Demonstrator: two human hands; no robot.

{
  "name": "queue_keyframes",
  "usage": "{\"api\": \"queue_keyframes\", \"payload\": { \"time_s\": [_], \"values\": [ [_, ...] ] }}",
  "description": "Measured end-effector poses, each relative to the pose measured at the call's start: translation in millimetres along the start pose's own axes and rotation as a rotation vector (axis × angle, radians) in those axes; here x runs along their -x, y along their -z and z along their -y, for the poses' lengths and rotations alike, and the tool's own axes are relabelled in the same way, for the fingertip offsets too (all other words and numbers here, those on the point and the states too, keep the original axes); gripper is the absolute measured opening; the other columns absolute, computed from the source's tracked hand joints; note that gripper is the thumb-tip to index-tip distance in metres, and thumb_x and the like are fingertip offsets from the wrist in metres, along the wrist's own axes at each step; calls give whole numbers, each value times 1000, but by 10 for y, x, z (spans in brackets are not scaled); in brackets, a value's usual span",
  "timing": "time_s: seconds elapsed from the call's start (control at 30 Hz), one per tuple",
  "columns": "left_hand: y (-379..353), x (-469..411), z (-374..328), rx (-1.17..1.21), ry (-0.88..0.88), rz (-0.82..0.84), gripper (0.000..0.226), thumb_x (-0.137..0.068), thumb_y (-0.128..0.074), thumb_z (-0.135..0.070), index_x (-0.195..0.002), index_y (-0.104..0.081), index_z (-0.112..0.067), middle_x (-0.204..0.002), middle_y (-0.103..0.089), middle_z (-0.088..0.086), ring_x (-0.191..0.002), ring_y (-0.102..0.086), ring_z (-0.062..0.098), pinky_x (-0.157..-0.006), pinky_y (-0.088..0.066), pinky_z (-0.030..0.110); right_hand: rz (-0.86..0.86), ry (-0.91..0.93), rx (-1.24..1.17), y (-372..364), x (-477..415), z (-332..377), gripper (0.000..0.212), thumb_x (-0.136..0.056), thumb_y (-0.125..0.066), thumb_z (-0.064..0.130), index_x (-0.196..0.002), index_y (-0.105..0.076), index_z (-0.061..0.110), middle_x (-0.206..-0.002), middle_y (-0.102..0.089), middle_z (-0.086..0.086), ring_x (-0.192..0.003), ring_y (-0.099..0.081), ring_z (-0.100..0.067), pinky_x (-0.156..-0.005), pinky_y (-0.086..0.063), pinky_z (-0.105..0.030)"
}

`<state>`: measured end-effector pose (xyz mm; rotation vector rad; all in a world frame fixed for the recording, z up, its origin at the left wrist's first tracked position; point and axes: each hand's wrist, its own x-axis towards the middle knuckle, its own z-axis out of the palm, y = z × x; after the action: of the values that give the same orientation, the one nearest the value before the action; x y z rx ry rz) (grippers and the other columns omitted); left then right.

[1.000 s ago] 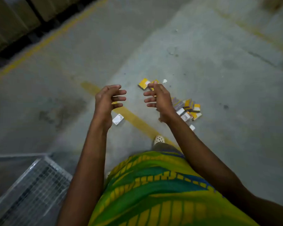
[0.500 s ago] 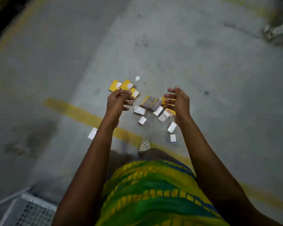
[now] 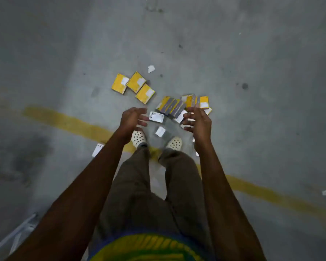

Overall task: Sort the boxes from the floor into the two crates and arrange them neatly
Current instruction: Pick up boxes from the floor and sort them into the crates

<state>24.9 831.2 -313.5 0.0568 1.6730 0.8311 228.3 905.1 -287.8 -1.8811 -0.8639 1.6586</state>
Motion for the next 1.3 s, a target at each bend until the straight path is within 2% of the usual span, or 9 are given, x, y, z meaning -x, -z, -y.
{"api": "queue_keyframes", "payload": {
  "time_s": [0.27,0.43,0.53,0.67,0.73,0.87,0.97,1.13,1.3],
  "values": [
    [-329,-1733,871,117,391,-16,21,-96,-59,-32,-87,-64,-14,-74,-67,7,-52,-61,18,-59,-42,25,-20,-84,222,-247,-1570,-935,16,-101,-62,31,-103,-62,15,-86,-67,-3,-59,-60,-8,-59,-45,-29],
    [-850,-2987,2020,329,591,-88,26,-92,-59,-22,-67,-53,-20,-56,-53,-2,-45,-49,13,-44,-40,17,83,107,803,-471,-3117,-2067,90,-71,-80,62,-140,-47,15,-136,-50,-10,-130,-46,-28,-106,-39,-38],
    [-1201,-3566,2728,305,620,-195,18,-90,-68,-37,-99,-63,-22,-95,-61,4,-81,-59,21,-75,-52,38,122,247,1109,-661,-3962,-2535,125,-47,-64,86,-149,-38,20,-147,-41,-17,-140,-39,-36,-111,-36,-49],
    [-1656,-4241,3458,308,652,-430,103,-63,-91,-50,-146,-39,-18,-150,-43,12,-128,-52,35,-104,-47,48,163,395,1334,-1016,-4919,-3046,123,-42,-74,79,-149,-35,33,-149,-37,-12,-136,-40,-38,-108,-37,-50],
    [-1822,-4465,3631,257,676,-438,110,-68,-86,-56,-152,-29,-15,-155,-35,19,-137,-45,39,-106,-41,38,206,459,1433,-1120,-5200,-3244,125,-43,-76,79,-151,-31,36,-155,-30,-15,-141,-33,-40,-110,-33,-52],
    [-1990,-4726,3835,246,706,-567,113,-74,-85,-47,-154,-15,-10,-148,-41,19,-133,-47,38,-106,-40,41,291,424,1428,-1180,-5428,-3543,131,-41,-78,84,-153,-25,41,-163,-12,-18,-152,-8,-45,-117,-14,-61],
    [-1911,-4735,3859,277,699,-584,108,-66,-82,-57,-148,-30,-10,-138,-54,16,-122,-56,37,-103,-49,48,270,439,1490,-1234,-5384,-3571,133,-38,-79,84,-152,-28,38,-163,-11,-20,-152,-6,-46,-118,-8,-62],
    [-1623,-4500,3709,359,630,-666,121,-43,-75,-71,-142,-38,-13,-131,-59,10,-112,-63,34,-90,-56,55,163,584,1524,-1293,-5021,-3408,105,-40,-83,65,-128,-51,16,-150,-36,-24,-127,-43,-45,-109,-29,-52],
    [-1082,-3802,3056,429,502,-623,113,-47,-82,-66,-140,-37,-20,-128,-61,14,-108,-65,36,-88,-57,56,196,603,1180,-1203,-4338,-2854,101,-44,-88,52,-128,-49,12,-150,-21,-24,-132,-37,-39,-102,-45,-39]
  ]
}}
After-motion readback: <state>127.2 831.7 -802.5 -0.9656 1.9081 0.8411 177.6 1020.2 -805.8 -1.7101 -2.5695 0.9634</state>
